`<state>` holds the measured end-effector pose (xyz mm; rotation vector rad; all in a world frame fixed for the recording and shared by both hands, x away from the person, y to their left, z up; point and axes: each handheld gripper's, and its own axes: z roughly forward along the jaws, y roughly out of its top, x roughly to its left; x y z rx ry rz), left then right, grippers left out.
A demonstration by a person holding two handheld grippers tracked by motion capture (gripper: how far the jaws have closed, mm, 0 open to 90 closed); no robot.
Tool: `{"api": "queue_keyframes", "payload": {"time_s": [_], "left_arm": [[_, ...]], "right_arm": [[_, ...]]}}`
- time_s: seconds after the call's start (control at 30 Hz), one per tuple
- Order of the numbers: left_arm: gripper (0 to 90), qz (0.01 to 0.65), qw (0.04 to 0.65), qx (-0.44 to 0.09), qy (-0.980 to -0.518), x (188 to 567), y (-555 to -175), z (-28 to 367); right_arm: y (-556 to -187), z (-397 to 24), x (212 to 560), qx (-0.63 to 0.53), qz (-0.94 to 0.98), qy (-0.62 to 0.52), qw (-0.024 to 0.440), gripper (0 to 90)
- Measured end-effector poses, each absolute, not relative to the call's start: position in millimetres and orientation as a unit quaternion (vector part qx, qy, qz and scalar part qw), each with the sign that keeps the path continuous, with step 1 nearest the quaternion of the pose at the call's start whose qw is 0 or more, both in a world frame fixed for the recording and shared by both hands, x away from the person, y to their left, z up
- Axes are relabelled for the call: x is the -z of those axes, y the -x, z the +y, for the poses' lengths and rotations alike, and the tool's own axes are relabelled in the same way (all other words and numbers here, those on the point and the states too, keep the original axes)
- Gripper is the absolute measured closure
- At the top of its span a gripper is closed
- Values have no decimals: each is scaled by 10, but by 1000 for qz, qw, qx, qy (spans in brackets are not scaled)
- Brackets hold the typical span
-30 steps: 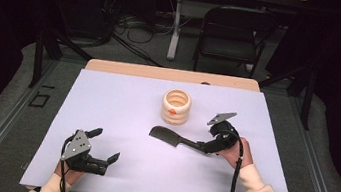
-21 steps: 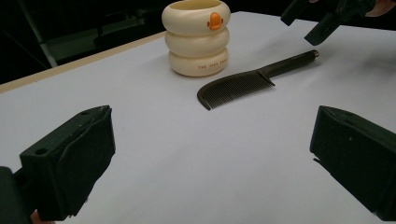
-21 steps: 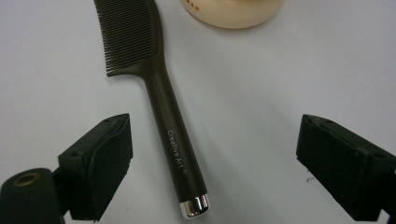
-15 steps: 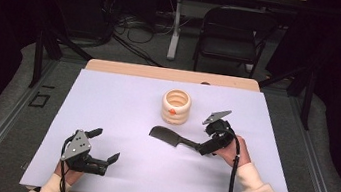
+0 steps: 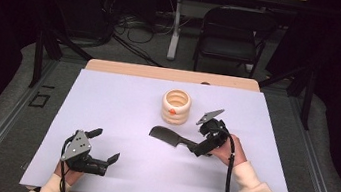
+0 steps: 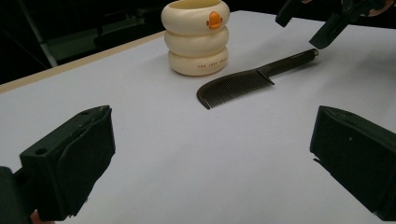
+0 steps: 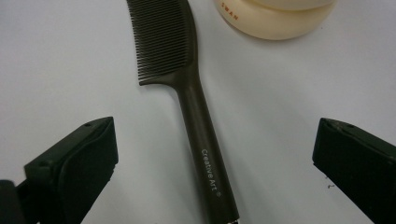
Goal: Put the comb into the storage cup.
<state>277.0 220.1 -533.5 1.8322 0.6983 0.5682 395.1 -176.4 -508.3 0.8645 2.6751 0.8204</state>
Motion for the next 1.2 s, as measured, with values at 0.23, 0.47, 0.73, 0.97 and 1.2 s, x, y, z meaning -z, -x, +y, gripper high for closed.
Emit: {"api": "queue_keyframes", "payload": {"time_s": [0.23, 0.47, 0.73, 0.97, 1.2], "left_arm": [[0, 291, 524, -237, -765, 5338, -2773, 2202], [0, 293, 524, -237, -764, 5340, -2775, 2201], [0, 293, 522, -236, -765, 5340, -2780, 2200], [0, 292, 522, -236, -766, 5341, -2779, 2194], [0, 291, 522, -236, -766, 5342, -2782, 2192]], "right_arm": [[-3956, -1652, 5074, -266, 918, -275, 100, 0], [-3969, -1535, 5100, -253, 926, -263, 100, 7], [-3986, -1431, 5137, -227, 937, -241, 108, 232], [-4002, -1347, 5162, -200, 949, -214, 119, 473], [-4036, -1279, 5199, -179, 956, -199, 119, 596]]}}
